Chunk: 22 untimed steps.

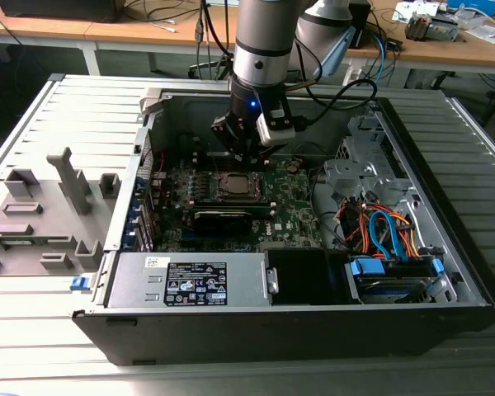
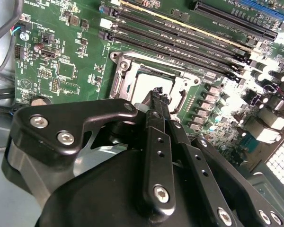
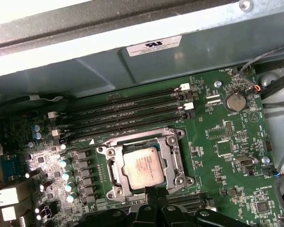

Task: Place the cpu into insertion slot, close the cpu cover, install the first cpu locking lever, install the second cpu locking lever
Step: 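Install the first cpu locking lever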

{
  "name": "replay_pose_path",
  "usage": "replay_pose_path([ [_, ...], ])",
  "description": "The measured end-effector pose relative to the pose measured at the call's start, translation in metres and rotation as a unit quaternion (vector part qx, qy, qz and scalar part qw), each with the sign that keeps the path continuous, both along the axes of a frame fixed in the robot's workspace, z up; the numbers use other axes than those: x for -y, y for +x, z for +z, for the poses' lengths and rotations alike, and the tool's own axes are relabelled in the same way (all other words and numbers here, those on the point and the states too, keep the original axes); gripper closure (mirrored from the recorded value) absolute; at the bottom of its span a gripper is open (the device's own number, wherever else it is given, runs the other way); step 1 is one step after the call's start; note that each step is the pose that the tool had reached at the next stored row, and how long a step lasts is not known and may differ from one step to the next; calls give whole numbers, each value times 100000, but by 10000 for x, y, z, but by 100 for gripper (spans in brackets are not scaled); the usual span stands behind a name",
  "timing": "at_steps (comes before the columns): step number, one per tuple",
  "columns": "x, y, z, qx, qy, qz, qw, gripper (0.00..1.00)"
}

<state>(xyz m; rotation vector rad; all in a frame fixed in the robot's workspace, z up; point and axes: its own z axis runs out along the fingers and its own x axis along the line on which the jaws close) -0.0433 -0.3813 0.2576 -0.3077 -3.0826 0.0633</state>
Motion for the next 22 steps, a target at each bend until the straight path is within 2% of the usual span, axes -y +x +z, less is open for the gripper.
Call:
replay_pose_path([
  [22,0,0,0,2,1,2096,99978,89],
])
